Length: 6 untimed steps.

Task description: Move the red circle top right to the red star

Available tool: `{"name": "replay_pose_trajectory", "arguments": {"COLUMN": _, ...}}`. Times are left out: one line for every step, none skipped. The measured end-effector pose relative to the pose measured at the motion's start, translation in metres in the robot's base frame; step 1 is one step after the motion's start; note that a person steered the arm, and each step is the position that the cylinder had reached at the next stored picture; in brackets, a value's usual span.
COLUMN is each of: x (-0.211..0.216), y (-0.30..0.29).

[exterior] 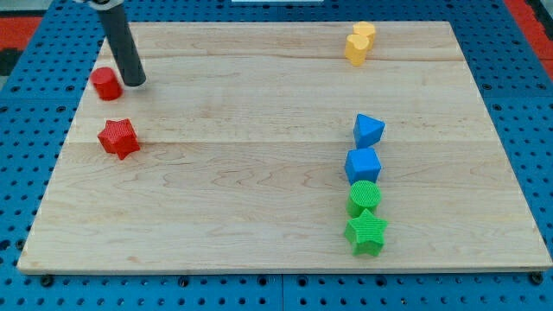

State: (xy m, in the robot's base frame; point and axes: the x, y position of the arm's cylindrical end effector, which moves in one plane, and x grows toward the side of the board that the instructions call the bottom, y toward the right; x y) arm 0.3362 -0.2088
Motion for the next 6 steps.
{"name": "replay_pose_trajectory", "arguments": {"x": -0.046, "y": -0.038}}
{"name": "replay_pose_trajectory", "arguments": {"x": -0.024, "y": -0.096}}
{"name": "replay_pose_trajectory", "arguments": {"x": 0.011, "y": -0.057}}
{"name": "replay_pose_trajectory", "arguments": {"x": 0.003, "y": -0.064}}
{"name": "replay_pose_trajectory", "arguments": {"x": 0.003, "y": -0.006}}
{"name": "replay_pose_trajectory", "arguments": {"x": -0.002, "y": 0.012}}
